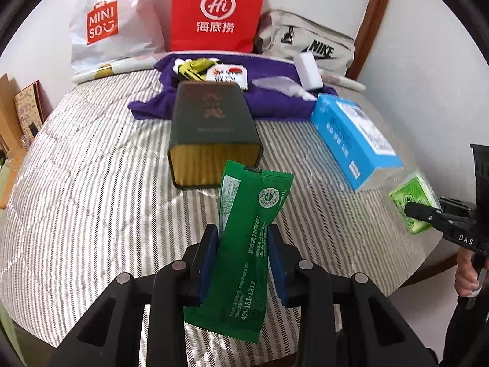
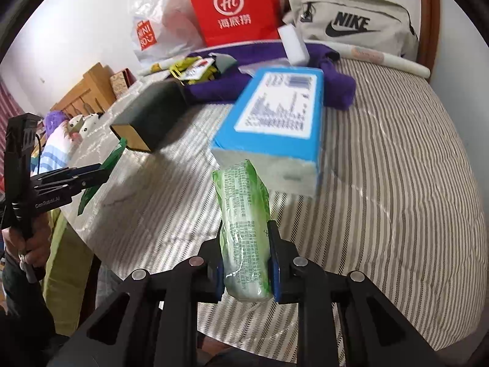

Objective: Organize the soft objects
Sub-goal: 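Lift and carry the tissue pack and green wrapper toward the purple towel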

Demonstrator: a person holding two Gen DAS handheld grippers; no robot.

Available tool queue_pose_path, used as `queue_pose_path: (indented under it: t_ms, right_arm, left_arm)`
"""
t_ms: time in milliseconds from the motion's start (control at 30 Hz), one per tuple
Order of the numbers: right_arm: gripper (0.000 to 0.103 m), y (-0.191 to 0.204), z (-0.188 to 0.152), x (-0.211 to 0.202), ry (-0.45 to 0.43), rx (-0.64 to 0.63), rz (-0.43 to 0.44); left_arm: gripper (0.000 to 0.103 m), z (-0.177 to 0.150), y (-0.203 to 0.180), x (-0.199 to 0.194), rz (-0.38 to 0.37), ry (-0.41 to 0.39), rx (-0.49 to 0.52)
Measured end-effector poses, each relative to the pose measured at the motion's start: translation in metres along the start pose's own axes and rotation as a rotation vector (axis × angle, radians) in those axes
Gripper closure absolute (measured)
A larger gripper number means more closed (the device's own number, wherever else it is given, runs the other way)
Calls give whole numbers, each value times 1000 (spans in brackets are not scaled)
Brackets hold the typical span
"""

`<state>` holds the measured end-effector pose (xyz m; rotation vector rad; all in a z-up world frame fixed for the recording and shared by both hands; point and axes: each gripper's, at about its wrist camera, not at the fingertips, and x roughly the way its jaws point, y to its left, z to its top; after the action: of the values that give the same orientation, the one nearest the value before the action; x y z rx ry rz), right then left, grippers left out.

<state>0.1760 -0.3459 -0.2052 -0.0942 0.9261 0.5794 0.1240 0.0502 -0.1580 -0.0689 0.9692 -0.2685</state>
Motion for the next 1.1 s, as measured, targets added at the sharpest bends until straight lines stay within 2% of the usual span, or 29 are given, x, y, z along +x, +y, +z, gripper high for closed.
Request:
queue_pose_path:
  t_ms: [133,233,467,567,867,1100]
  right_arm:
    - [81,7,10,-12,-28,-13,47]
    - [81,15,18,-20,-53,-35,70]
    - [81,23,43,-28,-90,-68,80]
    - [81,22,56,-29,-101,-75,81]
    - [81,15,93,-20,-124,-63,84]
    - [81,6,137,-3,-147,-51,69]
  left_arm:
    - [72,9,2,-13,-27,-25,-3]
    - [72,17,3,-21,-11,-41,0]
    - [72,40,5,-31,-11,-69,-11]
    - [72,51,6,-30,1,-72,-21]
    - [72,90,18,-18,-24,-80,-85]
    - [72,122,24,1,-23,-75,-111]
